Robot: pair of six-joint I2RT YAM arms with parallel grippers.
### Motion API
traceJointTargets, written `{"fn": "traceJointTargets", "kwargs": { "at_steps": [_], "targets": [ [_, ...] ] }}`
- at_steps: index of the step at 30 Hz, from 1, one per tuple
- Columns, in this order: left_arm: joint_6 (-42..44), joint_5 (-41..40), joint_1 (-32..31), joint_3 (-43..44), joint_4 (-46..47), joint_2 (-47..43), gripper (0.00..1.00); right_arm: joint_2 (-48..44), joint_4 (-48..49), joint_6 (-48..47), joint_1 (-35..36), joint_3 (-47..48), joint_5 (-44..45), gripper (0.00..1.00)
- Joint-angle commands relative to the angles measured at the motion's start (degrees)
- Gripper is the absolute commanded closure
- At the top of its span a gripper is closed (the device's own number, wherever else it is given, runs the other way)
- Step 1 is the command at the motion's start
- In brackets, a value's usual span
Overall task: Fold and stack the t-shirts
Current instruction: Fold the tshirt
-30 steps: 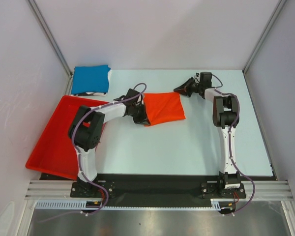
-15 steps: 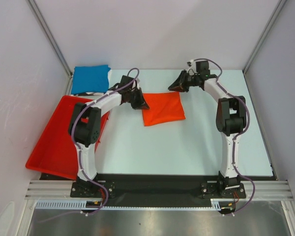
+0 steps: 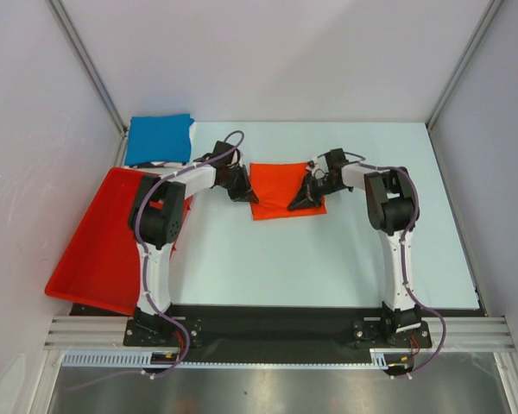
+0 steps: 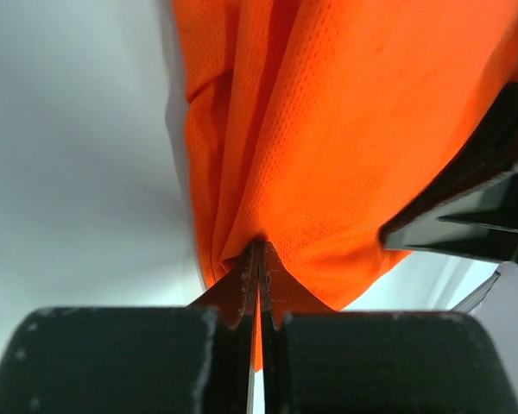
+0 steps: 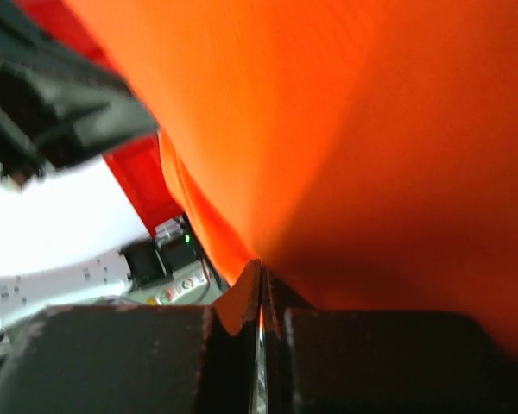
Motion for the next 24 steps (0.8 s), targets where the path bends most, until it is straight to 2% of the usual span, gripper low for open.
{"fn": "traceJointTargets", "kwargs": {
  "at_steps": [1,3,6,9,12,15,19,24],
  "targets": [
    [1.9,-2.2,0.2,0.6,-2.3,-1.1,0.99,-7.8,-3.1,-5.6,-4.4,-4.3,2.1,0.99],
    [2.3,-2.4,0.2,0.2,-2.3,-2.5,0.99,-10.8,-2.5,-5.8,-7.3,-7.8,3.3,0.98],
    [2.8,-1.8,0.0,-0.3,-3.2,-5.6,0.99,-14.3,-5.4,-8.0,-9.1,-7.2,5.1,0.98],
    [2.1,0.6,-0.9,-1.0,-2.2,-8.5,0.99,-14.8,-7.6,-8.4,-6.9,-5.6,4.4,0.97],
    [0.2,3.1,-2.8,-0.4,0.4,-10.3,0.97,-13.6,-2.9,-4.4,-2.2,-4.3,3.2,0.96],
    [-2.4,5.3,-3.2,0.4,2.1,-7.7,0.98,-10.0,0.5,0.1,1.5,-2.9,1.5,0.96],
    [-2.1,4.5,-2.8,2.4,1.0,-3.9,0.98,-6.2,5.0,3.2,5.3,-2.1,1.2,0.97],
    [-0.6,2.0,-2.7,-1.1,0.5,-1.9,0.98,-6.0,7.4,2.7,3.0,-8.3,1.1,0.98]
  ]
}}
